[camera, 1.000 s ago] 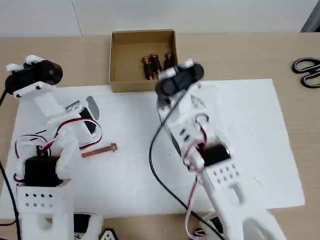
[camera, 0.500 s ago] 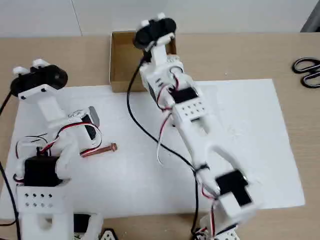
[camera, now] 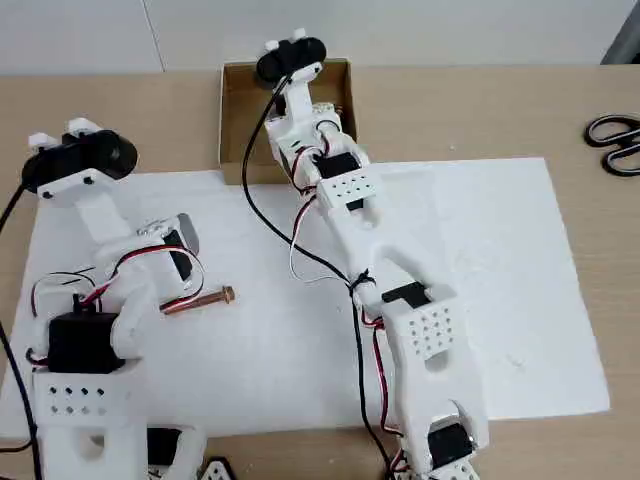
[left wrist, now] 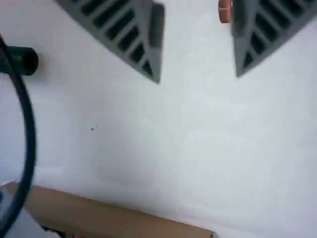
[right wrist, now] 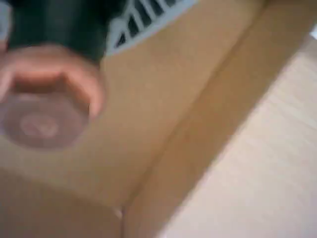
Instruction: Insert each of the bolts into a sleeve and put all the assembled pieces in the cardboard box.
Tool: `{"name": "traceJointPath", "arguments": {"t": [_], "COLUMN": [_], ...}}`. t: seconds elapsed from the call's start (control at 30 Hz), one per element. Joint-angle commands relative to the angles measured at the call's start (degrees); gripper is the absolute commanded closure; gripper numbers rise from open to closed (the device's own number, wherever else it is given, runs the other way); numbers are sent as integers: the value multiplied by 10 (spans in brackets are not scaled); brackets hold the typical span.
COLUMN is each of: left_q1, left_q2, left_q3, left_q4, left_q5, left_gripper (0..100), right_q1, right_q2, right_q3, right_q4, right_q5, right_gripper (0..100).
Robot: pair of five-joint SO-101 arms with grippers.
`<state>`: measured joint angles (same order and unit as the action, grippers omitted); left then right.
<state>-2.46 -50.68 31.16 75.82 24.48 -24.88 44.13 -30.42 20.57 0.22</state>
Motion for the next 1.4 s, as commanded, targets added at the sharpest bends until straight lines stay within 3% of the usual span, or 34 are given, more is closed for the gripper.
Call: {"name": "traceJointPath", "arguments": {"t": [0.0, 0.17, 0.4, 0.77, 0.93, 1.1, 1.37], "left_q1": [-2, -1, 0, 0, 0, 0, 0], "left_q2": [-3, -3, -3, -3, -3, -3, -14], "left_q3": [-24, -24, -23, -23, -23, -23, -23], "left_q4": [2, 2, 2, 2, 2, 2, 2], "left_q5": [-3, -3, -3, -3, -3, -2, -2], "left_gripper": [910, 910, 910, 910, 910, 910, 910], "right_q1": [4, 4, 4, 4, 4, 7, 3], "right_q2": [-9, -7, -9, -48, -129, -190, -236], "right_q3": [-56, -56, -57, -58, -58, -58, -57], "right_q4": [-15, -14, 15, 20, 144, 262, 416], "right_q5": [-6, -4, -5, -3, -8, -69, -79], "right_gripper": [994, 982, 825, 821, 821, 821, 821]}}
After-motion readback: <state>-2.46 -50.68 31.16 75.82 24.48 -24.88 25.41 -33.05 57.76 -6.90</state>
